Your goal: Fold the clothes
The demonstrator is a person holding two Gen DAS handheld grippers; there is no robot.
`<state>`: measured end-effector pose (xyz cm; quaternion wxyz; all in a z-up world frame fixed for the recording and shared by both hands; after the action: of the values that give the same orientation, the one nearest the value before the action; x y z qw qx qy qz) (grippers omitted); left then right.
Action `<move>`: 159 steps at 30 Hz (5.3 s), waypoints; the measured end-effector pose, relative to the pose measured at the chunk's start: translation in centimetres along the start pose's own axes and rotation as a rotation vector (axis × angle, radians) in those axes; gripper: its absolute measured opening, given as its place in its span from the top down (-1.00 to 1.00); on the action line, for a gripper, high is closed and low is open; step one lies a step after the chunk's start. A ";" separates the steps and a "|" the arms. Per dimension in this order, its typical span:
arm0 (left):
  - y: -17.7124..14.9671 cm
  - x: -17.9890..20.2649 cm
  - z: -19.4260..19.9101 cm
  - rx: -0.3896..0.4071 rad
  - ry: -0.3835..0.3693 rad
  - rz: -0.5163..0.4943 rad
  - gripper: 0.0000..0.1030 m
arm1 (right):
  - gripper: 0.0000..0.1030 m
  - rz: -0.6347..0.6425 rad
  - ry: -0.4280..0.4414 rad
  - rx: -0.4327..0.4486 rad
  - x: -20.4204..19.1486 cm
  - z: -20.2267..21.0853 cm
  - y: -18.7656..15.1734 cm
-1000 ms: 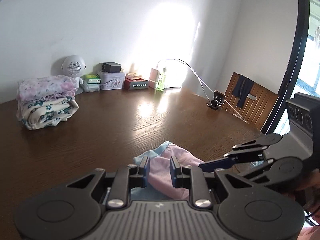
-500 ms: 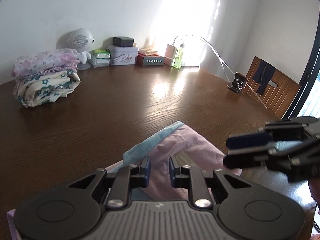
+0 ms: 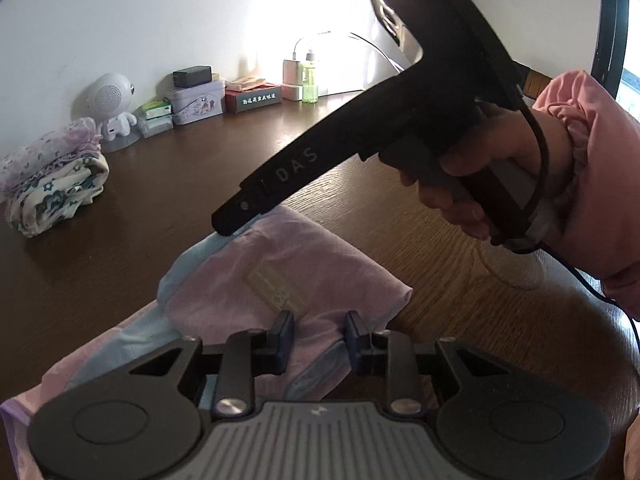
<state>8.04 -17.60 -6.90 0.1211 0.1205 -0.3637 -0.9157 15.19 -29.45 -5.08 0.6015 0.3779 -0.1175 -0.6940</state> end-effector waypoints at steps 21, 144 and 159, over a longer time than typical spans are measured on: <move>-7.5 -5.2 7.8 -0.138 0.091 -0.022 0.43 | 0.32 -0.149 0.152 -0.141 -6.8 4.0 -10.4; -2.1 -5.6 9.2 0.003 0.040 -0.115 0.68 | 0.57 0.175 0.156 0.099 -9.8 8.4 -7.2; -5.3 -4.9 6.8 0.001 0.053 -0.040 0.67 | 0.59 0.213 0.111 0.062 -9.0 4.7 -10.8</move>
<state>9.84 -8.03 -5.17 0.1122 0.1520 -0.3585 -0.9142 3.88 -19.79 -5.10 0.6654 0.4196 -0.1447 -0.6002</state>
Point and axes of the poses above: each gripper's, at about its wrist camera, not at the fingertips, and z roughly against the way its jaws point, x to its right, y to its top, the point moved 8 cm from there along -z, roughly the way its jaws point, and after that the axes turned 12 degrees about -z, right-handed, at the moved point
